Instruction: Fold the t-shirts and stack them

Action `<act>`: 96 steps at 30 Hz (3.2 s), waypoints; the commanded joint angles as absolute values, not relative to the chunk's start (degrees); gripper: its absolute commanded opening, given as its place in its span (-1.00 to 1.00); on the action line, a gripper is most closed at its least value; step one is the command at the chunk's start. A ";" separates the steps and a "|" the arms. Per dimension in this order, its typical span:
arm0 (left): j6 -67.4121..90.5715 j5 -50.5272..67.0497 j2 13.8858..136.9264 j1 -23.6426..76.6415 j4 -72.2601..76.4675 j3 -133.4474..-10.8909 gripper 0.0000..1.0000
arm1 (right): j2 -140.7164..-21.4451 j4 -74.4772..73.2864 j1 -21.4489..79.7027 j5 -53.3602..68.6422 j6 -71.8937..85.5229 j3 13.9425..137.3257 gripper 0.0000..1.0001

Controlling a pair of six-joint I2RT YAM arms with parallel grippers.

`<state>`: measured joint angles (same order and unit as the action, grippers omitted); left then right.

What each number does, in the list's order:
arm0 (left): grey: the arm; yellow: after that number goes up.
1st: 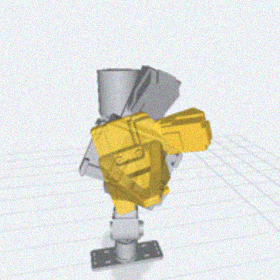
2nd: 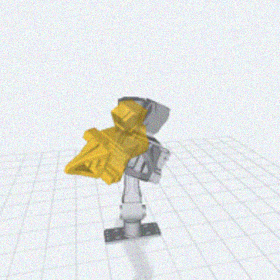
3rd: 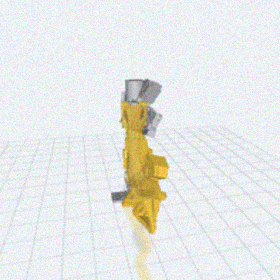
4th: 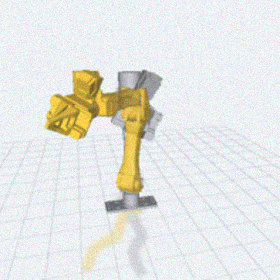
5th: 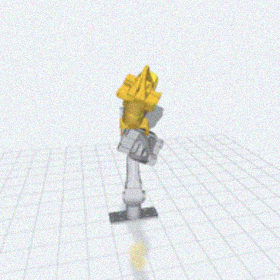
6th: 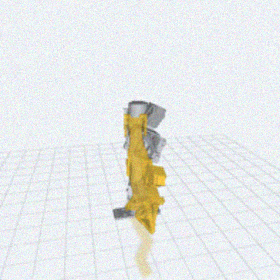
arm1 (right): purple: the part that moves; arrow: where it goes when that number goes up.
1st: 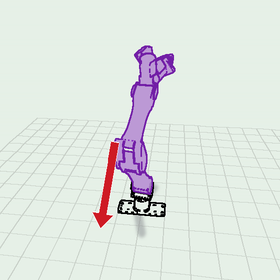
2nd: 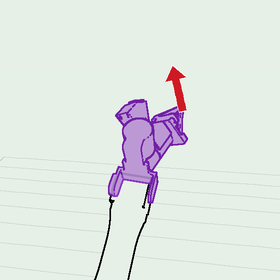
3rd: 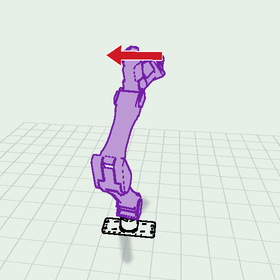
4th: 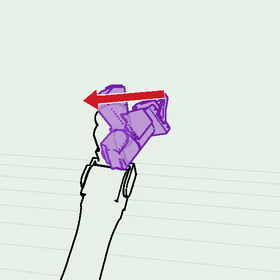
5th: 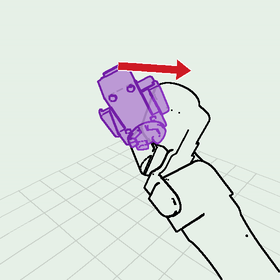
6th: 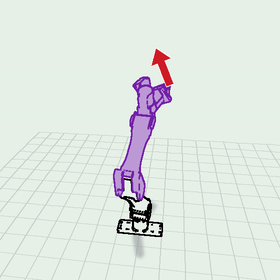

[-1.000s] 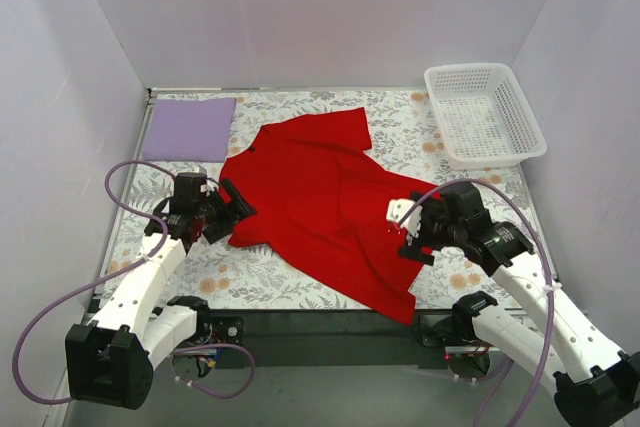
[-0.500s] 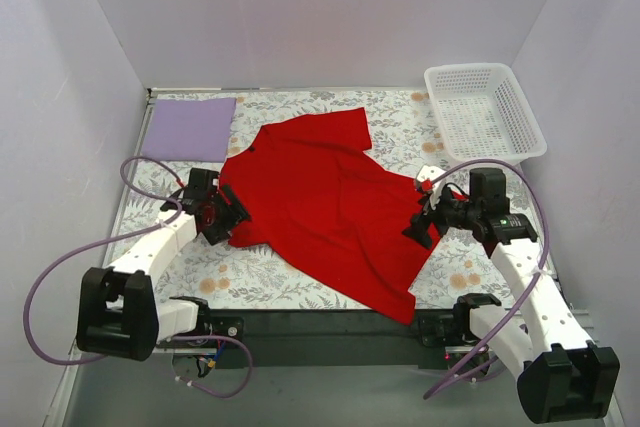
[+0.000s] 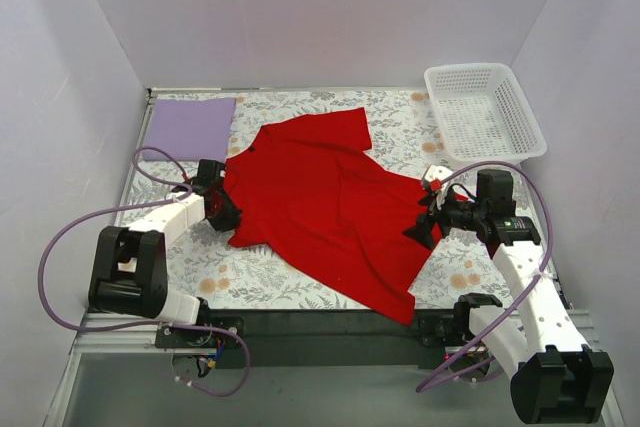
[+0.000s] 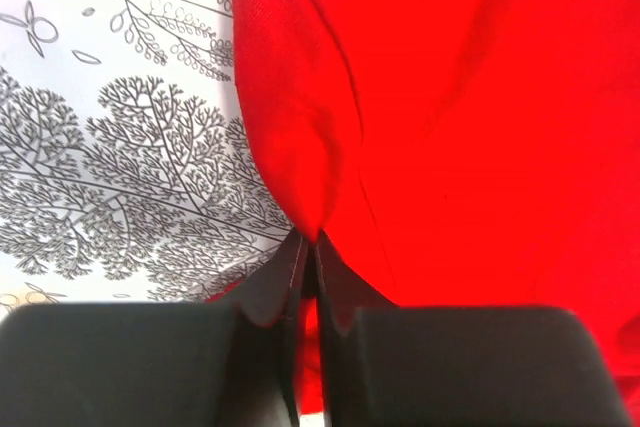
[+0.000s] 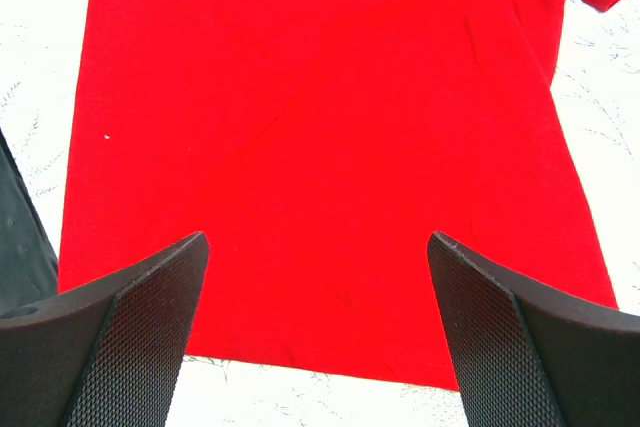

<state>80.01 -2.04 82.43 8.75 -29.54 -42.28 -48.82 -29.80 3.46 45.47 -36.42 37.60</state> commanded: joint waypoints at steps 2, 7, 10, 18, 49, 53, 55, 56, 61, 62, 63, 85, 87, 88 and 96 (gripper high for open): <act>79.28 -0.10 78.33 8.79 -29.53 -41.75 -1.00 | -48.16 -28.48 2.64 48.07 -37.09 37.44 0.93; 80.59 5.79 70.15 8.79 -33.73 -38.95 -1.00 | -47.73 -28.48 2.29 48.51 -37.27 37.44 0.92; 81.21 9.40 63.12 8.79 -38.12 -37.10 -1.00 | -47.29 -28.48 2.02 48.60 -37.27 37.44 0.92; 84.02 14.85 45.46 8.96 -51.76 -38.93 -1.00 | -46.41 -28.56 1.50 48.60 -37.27 37.62 0.92; 87.80 21.17 24.61 9.14 -79.72 -49.48 -0.97 | -48.34 -28.39 -2.02 46.67 -36.21 38.14 0.92; 86.66 25.39 23.91 9.14 -77.96 -49.30 -0.48 | -48.08 -28.39 -2.37 46.67 -36.21 37.97 0.92; 85.87 25.31 23.99 9.14 -76.56 -50.70 -0.22 | -48.08 -28.30 -2.55 46.76 -36.12 37.97 0.92; 85.09 24.79 23.99 9.14 -75.94 -51.23 -0.15 | -48.25 -28.30 -2.64 46.76 -36.12 37.97 0.92; 82.97 23.73 26.36 9.14 -64.45 -51.78 0.03 | -49.39 -28.39 -2.81 46.14 -35.95 38.14 0.92; 82.53 23.82 26.80 9.14 -61.73 -51.07 0.05 | -49.92 -28.39 -2.90 45.79 -35.86 38.23 0.92; 82.09 23.73 28.29 9.14 -56.30 -50.19 0.07 | -50.10 -28.39 -2.90 45.70 -35.69 38.23 0.92; 62.24 16.79 56.08 9.14 -20.65 -45.09 0.86 | -55.63 -24.35 -5.01 37.45 -29.80 39.02 0.92; 59.42 15.91 55.64 9.14 -20.83 -44.65 0.86 | -57.04 -22.33 -5.10 34.72 -27.79 38.59 0.92; 58.63 15.82 55.46 9.14 -20.92 -44.30 0.86 | -58.00 -20.41 -5.18 33.50 -26.21 38.32 0.93; 56.07 15.73 50.81 9.14 -15.93 -37.02 0.84 | -63.19 -12.40 -5.19 26.37 -19.43 39.46 0.91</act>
<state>58.30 16.47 53.58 8.97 -19.92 -39.57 -62.04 -18.06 -4.86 29.89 -23.46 37.60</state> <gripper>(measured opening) 0.925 0.959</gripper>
